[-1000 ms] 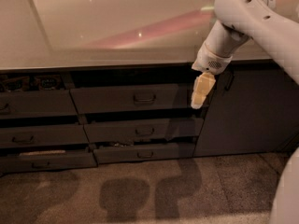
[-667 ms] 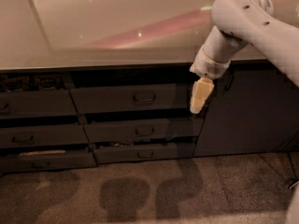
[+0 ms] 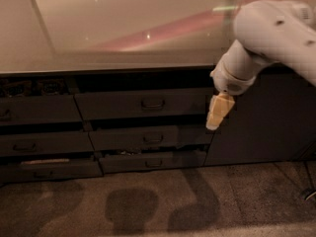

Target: Open top drawer

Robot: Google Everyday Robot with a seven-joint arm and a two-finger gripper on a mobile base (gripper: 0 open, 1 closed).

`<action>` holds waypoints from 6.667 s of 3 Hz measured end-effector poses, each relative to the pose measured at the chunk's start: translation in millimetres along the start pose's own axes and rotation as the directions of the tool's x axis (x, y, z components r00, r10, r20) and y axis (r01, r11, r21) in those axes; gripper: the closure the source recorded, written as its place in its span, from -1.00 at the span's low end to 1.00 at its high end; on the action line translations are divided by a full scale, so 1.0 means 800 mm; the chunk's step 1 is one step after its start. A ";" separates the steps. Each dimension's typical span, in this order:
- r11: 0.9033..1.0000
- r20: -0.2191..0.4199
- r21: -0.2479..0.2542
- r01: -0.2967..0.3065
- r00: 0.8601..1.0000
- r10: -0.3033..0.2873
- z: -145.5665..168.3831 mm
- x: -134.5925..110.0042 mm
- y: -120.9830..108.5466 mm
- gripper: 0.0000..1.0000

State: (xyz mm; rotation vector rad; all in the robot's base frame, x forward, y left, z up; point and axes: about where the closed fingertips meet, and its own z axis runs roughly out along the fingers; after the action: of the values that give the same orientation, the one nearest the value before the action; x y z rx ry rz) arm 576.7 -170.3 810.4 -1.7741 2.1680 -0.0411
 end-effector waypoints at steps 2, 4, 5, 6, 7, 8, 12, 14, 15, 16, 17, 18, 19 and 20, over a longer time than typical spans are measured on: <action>0.995 0.011 0.094 -0.022 1.000 0.021 -0.035 -0.004 0.021 -1.00; 0.995 -0.031 0.094 -0.040 0.999 0.043 0.001 0.018 -0.018 -1.00; 0.996 -0.067 0.058 -0.073 0.995 0.077 0.050 0.043 -0.052 -1.00; 0.996 -0.066 0.057 -0.073 0.995 0.076 0.051 0.043 -0.051 -1.00; 0.998 -0.011 0.023 -0.053 0.999 0.053 0.053 0.041 -0.051 -1.00; 0.999 0.156 -0.049 -0.011 0.988 0.019 0.057 0.037 -0.049 -1.00; 0.991 0.165 -0.134 0.013 0.986 0.009 0.114 0.039 -0.067 -1.00; 0.969 0.087 -0.246 -0.036 0.994 0.059 0.202 0.069 -0.079 -1.00; 0.961 0.071 -0.272 -0.048 0.995 0.070 0.223 0.076 -0.081 -1.00; 0.972 0.094 -0.235 -0.011 0.995 0.034 0.215 0.074 -0.079 -1.00; 0.980 0.116 -0.198 0.028 0.993 -0.005 0.207 0.066 -0.071 -1.00; 0.978 0.124 -0.205 0.025 0.992 0.000 0.208 0.065 -0.072 -1.00; 0.978 0.124 -0.205 0.025 0.992 0.000 0.208 0.065 -0.072 -1.00; 0.990 0.155 -0.133 0.047 0.988 -0.026 0.166 0.054 -0.064 -1.00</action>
Offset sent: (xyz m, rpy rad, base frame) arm -0.0230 0.0016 0.0228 0.0010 -0.0867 -0.0432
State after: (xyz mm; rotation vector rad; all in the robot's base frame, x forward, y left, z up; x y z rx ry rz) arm 654.7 -197.9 686.8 -1.8255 2.0730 0.2319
